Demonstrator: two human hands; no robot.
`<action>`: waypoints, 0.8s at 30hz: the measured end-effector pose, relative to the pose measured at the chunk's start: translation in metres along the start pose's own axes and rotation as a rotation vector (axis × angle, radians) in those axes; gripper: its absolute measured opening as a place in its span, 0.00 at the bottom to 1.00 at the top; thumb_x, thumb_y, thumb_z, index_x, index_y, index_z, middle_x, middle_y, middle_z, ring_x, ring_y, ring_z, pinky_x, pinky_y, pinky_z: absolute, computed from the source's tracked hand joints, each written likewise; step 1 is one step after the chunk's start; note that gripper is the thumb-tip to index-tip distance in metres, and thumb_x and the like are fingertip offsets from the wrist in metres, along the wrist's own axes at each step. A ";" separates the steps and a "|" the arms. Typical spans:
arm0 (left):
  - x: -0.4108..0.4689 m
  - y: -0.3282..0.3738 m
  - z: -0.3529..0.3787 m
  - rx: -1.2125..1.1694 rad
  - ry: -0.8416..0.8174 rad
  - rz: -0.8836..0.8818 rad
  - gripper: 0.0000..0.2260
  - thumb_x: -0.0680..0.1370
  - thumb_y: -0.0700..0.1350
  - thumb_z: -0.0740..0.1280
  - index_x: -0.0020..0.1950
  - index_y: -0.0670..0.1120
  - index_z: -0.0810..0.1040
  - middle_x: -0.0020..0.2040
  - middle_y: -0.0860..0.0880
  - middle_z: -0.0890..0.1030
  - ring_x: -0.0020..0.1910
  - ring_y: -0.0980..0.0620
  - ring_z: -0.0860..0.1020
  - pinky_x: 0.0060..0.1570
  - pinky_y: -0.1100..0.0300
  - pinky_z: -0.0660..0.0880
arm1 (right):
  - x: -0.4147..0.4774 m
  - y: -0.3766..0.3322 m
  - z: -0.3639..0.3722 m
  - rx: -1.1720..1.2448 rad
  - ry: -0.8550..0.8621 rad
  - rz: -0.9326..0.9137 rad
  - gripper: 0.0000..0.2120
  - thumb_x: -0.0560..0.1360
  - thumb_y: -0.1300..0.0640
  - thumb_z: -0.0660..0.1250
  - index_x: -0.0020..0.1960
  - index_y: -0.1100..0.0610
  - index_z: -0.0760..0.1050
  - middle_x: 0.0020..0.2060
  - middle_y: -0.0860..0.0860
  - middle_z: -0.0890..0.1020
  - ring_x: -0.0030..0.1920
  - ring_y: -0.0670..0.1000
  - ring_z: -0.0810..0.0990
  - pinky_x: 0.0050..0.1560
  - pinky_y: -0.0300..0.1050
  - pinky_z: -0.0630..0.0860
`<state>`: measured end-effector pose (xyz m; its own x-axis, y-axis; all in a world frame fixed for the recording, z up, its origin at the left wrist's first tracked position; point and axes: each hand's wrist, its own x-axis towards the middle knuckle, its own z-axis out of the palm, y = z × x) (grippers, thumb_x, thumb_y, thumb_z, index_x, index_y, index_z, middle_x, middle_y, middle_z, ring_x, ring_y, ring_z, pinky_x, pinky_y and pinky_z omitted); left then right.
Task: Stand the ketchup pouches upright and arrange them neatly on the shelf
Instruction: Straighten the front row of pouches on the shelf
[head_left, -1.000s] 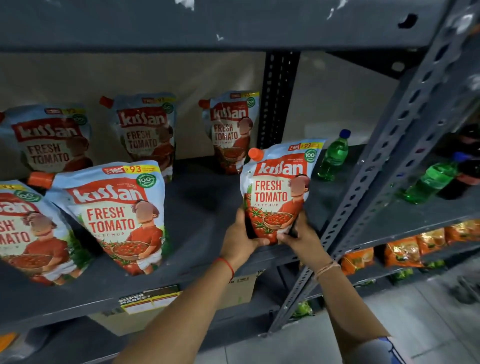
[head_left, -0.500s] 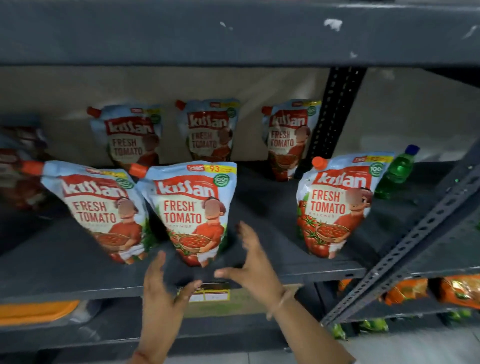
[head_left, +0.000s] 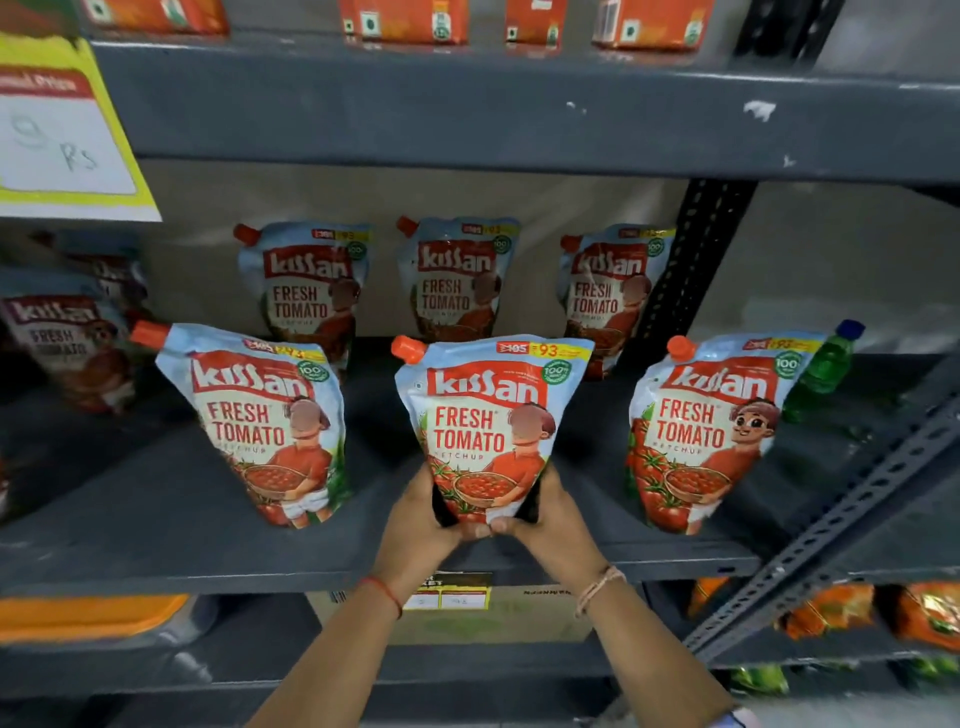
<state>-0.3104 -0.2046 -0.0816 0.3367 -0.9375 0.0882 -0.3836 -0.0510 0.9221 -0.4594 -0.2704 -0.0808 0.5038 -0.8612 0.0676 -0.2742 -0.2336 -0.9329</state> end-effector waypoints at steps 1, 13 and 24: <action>-0.004 0.001 -0.004 0.008 0.002 0.017 0.34 0.59 0.47 0.79 0.56 0.66 0.65 0.53 0.66 0.73 0.53 0.67 0.71 0.49 0.79 0.66 | -0.005 -0.004 0.003 0.009 0.026 -0.010 0.30 0.63 0.59 0.76 0.55 0.42 0.62 0.55 0.45 0.75 0.60 0.47 0.74 0.52 0.29 0.70; -0.043 -0.076 -0.187 0.151 0.270 -0.201 0.41 0.63 0.46 0.77 0.71 0.47 0.61 0.71 0.47 0.66 0.70 0.47 0.64 0.66 0.50 0.64 | -0.034 -0.051 0.131 -0.065 0.059 -0.099 0.32 0.68 0.51 0.72 0.66 0.47 0.59 0.63 0.48 0.69 0.62 0.48 0.70 0.60 0.30 0.68; -0.016 -0.083 -0.199 0.127 0.043 -0.123 0.37 0.64 0.47 0.77 0.69 0.47 0.63 0.66 0.43 0.73 0.67 0.44 0.68 0.65 0.47 0.67 | 0.023 -0.073 0.190 -0.281 0.026 0.104 0.25 0.69 0.56 0.69 0.62 0.57 0.64 0.62 0.57 0.75 0.63 0.60 0.67 0.64 0.54 0.66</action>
<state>-0.1131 -0.1172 -0.0849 0.4231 -0.9061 -0.0039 -0.4421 -0.2102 0.8720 -0.2719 -0.1877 -0.0782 0.4412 -0.8973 -0.0111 -0.5413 -0.2563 -0.8008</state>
